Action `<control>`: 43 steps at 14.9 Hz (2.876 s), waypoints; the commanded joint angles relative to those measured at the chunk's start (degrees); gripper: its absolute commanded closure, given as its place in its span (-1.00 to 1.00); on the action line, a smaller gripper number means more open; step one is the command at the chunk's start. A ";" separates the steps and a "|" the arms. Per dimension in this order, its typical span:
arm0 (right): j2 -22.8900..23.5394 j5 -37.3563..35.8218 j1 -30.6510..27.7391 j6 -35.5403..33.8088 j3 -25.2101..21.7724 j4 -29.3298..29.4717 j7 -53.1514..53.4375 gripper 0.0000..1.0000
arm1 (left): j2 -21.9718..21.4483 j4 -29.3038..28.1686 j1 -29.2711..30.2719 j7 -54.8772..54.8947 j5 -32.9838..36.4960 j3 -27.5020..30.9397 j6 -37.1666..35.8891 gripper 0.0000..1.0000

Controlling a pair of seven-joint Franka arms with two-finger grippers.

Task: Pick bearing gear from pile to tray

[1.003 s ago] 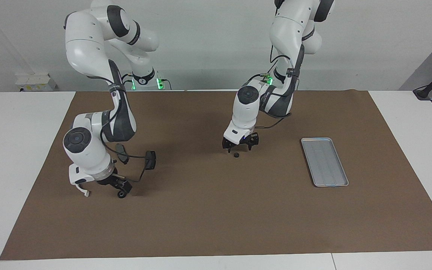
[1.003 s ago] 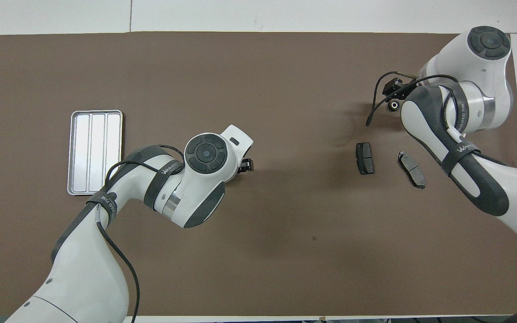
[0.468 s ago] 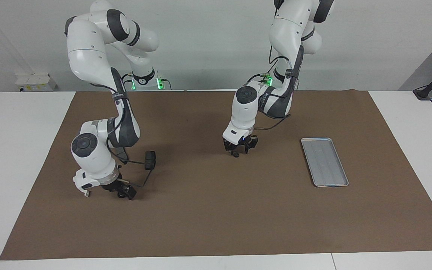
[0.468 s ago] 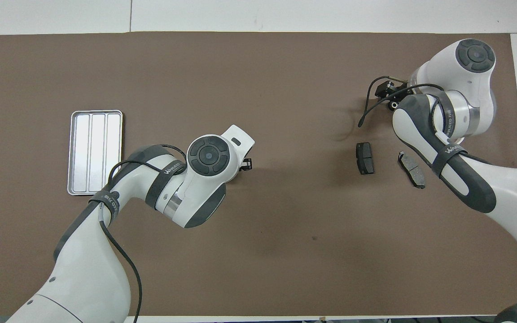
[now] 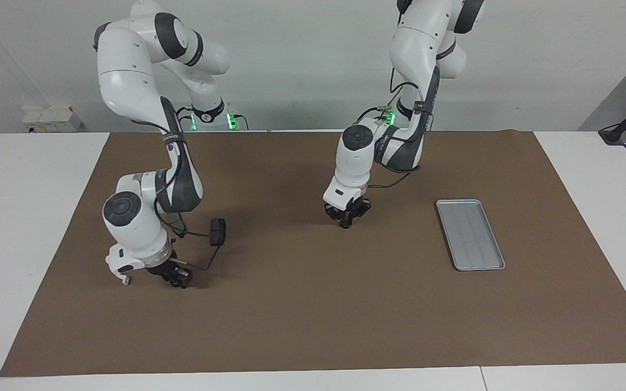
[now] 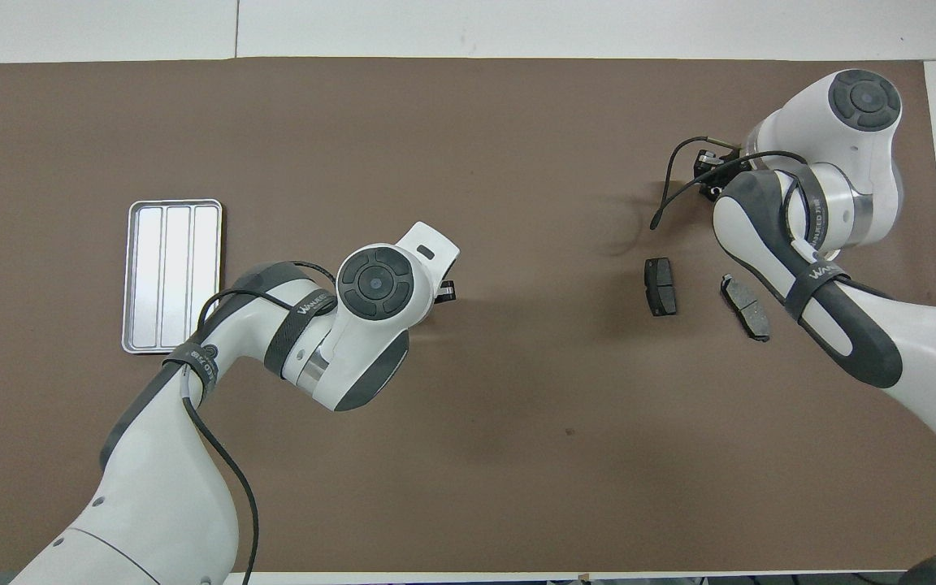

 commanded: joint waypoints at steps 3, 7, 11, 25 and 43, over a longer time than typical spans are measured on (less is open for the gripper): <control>-0.19 -1.68 -0.54 -1.84 0.86 -0.11 -0.62 1.00 | -7.74 7.25 9.52 14.92 -0.26 1.38 -17.38 1.00; -2.81 -0.98 1.91 -13.50 1.47 4.54 -0.44 1.00 | -11.98 6.92 23.93 38.66 -6.34 1.99 -21.64 1.00; -6.34 3.33 10.42 -24.42 3.14 9.99 11.91 1.00 | -12.69 -3.61 33.37 55.74 -7.84 2.08 -11.39 1.00; 3.05 0.26 36.81 -5.38 2.88 10.53 62.66 1.00 | -12.25 -18.84 34.26 57.52 -7.84 2.08 4.73 1.00; 2.37 -1.59 31.91 -8.87 3.05 13.68 60.66 -1.00 | -13.04 2.95 25.04 37.34 -7.58 0.93 -19.88 -1.00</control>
